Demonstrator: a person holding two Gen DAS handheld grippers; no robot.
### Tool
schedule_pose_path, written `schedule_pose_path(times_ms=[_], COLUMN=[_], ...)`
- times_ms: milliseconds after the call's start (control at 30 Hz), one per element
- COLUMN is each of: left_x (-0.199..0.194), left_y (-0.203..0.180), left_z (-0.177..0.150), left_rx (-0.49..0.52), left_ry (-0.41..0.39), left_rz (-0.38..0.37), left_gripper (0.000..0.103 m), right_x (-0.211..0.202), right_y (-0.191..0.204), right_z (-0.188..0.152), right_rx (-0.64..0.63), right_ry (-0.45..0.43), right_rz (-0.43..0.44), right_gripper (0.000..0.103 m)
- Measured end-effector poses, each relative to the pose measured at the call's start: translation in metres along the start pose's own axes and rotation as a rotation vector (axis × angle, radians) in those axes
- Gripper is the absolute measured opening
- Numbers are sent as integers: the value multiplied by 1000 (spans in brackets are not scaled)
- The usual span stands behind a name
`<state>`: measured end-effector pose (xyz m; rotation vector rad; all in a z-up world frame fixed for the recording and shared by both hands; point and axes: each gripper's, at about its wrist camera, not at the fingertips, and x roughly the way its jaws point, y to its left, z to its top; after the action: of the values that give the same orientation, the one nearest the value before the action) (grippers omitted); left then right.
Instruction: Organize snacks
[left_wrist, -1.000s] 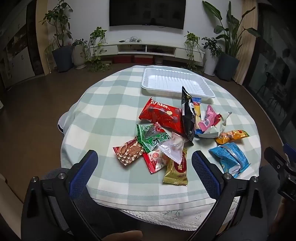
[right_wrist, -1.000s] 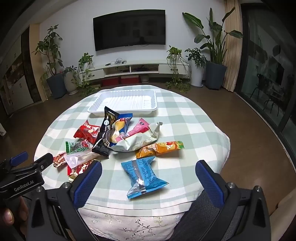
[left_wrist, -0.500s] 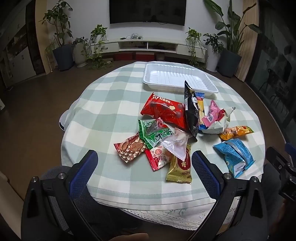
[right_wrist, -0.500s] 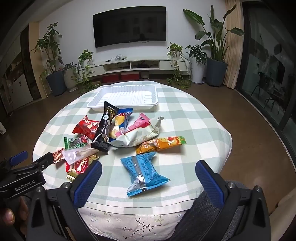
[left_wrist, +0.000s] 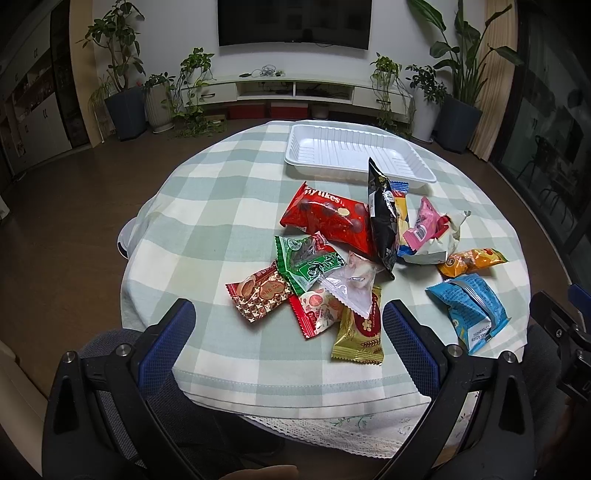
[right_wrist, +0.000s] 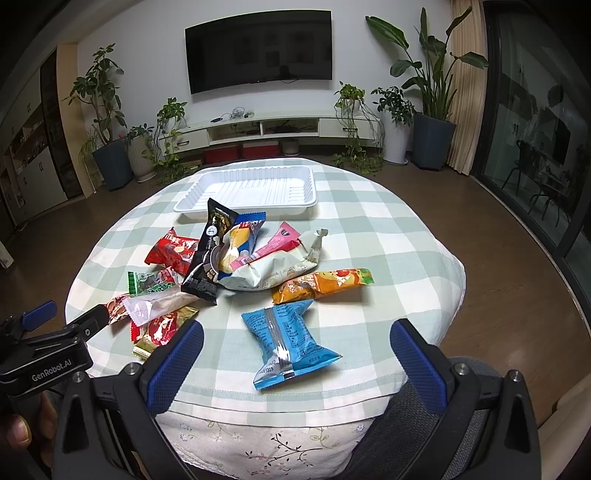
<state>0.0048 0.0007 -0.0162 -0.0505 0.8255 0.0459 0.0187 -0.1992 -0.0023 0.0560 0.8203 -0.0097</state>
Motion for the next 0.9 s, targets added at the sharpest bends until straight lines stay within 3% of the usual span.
schedule_pose_path(times_ms=[900], left_x=[4], left_y=[0], left_z=[-3], left_rx=[2], left_ry=[4], left_rz=[2], left_gripper=[103], right_x=[2], right_y=[1], right_z=[-1], right_rx=[1], right_ry=[6], right_rz=[1], right_gripper=[103])
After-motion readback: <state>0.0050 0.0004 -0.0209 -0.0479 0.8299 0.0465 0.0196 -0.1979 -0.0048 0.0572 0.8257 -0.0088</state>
